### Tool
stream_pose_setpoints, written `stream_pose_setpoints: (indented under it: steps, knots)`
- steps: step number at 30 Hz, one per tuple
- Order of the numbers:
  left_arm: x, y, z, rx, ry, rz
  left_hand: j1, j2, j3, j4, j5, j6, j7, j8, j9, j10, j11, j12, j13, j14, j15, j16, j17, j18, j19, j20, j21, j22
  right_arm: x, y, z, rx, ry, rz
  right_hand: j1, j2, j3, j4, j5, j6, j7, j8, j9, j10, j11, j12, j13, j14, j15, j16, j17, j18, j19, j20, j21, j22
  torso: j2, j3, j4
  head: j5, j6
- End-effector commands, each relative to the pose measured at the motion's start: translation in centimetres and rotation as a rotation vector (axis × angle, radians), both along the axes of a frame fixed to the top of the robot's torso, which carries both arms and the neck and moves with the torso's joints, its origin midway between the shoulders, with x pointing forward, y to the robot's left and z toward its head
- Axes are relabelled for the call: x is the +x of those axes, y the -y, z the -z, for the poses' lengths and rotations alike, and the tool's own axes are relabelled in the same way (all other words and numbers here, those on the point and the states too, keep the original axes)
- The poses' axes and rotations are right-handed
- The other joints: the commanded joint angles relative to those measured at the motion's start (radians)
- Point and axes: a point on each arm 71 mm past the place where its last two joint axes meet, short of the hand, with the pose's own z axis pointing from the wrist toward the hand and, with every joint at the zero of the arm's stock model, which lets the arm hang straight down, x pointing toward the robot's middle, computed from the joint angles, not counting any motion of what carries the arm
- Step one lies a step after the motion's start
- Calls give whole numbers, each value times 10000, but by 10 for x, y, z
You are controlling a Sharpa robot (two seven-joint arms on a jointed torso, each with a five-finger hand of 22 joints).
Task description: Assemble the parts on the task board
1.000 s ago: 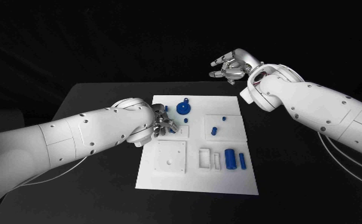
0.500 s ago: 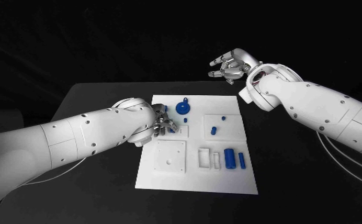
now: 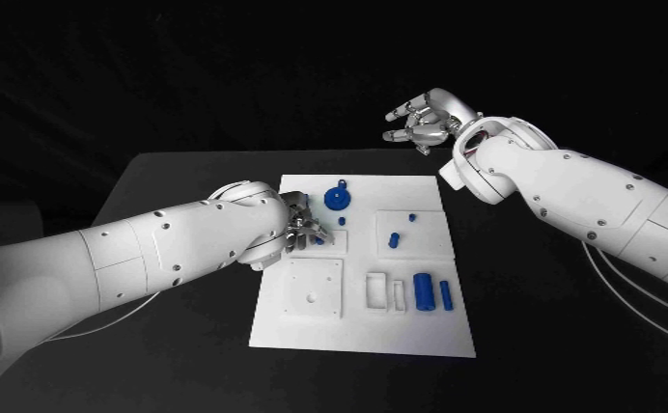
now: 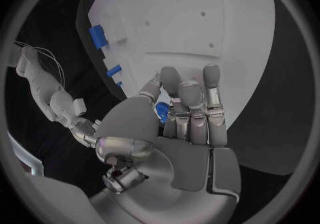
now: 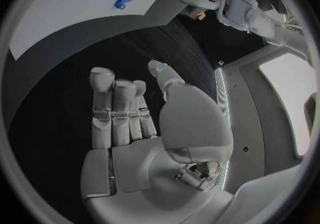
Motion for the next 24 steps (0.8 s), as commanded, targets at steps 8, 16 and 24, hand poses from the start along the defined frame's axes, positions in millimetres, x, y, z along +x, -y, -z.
stream_pose_setpoints:
  steps: [8, 16, 24]
  knots:
    - [-1, -5, 10, 326, -232, -119, 167, -522, -855, 730, -487, 1491, -1240, 98, 225, 215, -237, 61, -63, -28, 3, 52, -31, 15, 4, 76, -88, 157, 0, -1, 0, -100, -3, -105, -82, 13, -23, 10, 53, 64, 27, -17, 8, 27, -27, 23, 5, 82, -1, 14, 7, 156, 454, -6, 19, 639, -5, -14, 0, -37, -10]
    - [0, -9, 9, 282, -149, -208, 149, -859, -774, 1110, -673, 1507, -1242, 121, 225, 215, -239, 72, -77, -31, -2, 62, -40, 13, 13, 75, -117, 158, 0, 0, 0, -97, 5, -98, -87, 12, -41, 28, 67, 61, 27, -16, 8, 20, -29, 11, -4, 81, 0, 9, 3, 157, 452, -6, 7, 635, -6, -19, -9, -39, 5]
    - [-2, -13, 8, 169, -103, -214, 25, -2049, -235, 2077, -1006, 1602, -1250, 122, 219, 215, -245, 70, -96, -43, -18, 58, -43, -15, 21, 40, -138, 160, 0, 0, 0, -87, 18, -74, -91, 10, -53, 39, 68, 56, 25, -17, 8, 23, -28, 10, -5, 80, -1, -3, -6, 156, 453, -6, 15, 635, -15, -23, -2, -56, 38]
